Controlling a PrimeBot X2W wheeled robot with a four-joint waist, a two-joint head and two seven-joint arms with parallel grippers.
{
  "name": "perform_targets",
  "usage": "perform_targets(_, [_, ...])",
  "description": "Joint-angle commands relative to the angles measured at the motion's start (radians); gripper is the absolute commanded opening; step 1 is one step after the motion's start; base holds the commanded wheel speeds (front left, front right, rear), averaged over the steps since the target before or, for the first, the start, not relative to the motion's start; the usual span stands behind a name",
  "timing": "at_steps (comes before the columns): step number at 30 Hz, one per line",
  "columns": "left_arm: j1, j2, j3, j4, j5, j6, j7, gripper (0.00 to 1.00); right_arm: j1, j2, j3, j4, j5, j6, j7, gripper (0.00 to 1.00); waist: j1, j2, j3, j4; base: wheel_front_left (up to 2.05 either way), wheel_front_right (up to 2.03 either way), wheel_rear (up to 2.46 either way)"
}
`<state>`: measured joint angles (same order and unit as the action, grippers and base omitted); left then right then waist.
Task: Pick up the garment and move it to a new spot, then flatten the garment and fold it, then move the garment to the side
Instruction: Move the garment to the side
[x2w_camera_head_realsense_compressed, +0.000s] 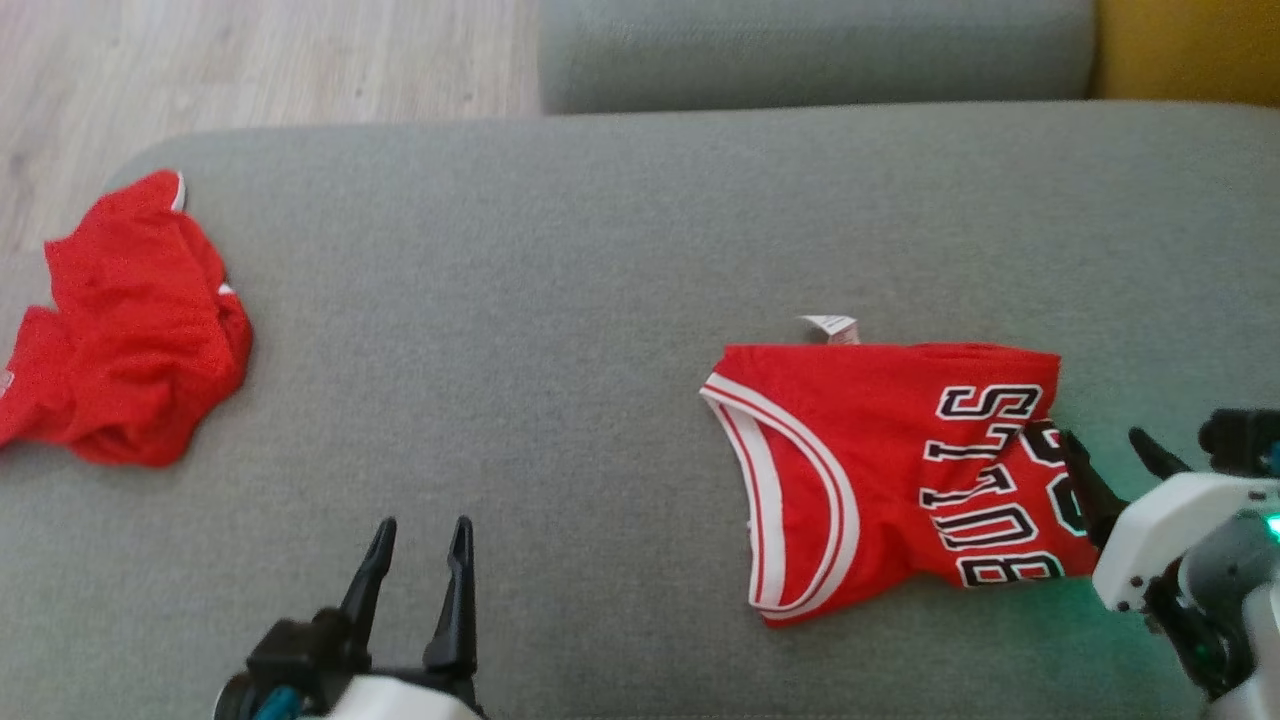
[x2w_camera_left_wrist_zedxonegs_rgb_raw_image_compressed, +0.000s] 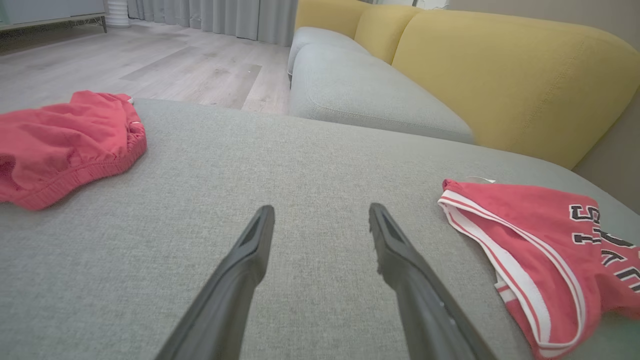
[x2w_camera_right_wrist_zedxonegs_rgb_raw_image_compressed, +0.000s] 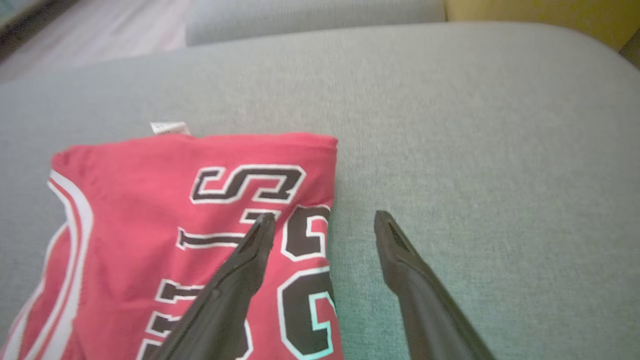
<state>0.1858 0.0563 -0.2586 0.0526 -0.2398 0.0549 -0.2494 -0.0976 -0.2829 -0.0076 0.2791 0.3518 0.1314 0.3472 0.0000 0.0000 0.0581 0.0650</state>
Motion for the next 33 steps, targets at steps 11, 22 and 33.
perform_targets(11, [-0.087, -0.006, -0.011, -0.041, -0.016, 0.032, -0.012, 1.0, -0.142, -0.002, 0.014, 0.105, 0.086, -0.001, 0.158, 0.0, 0.0, 0.0, 0.07, 0.061, 0.0, 0.0, 0.0])
perform_targets(22, [-0.182, -0.006, -0.048, -0.073, 0.024, 0.028, -0.012, 1.0, -0.38, -0.091, -0.179, 0.166, -0.03, -0.001, 0.014, 0.0, 0.0, 0.0, 0.238, -0.058, 0.0, 0.0, 0.0])
perform_targets(33, [-0.258, -0.006, -0.058, -0.118, 0.124, 0.005, -0.012, 1.0, -0.692, -0.266, -0.481, 0.482, -0.289, -0.001, -0.241, 0.0, 0.0, 0.0, 0.395, -0.043, 0.0, 0.0, 0.0])
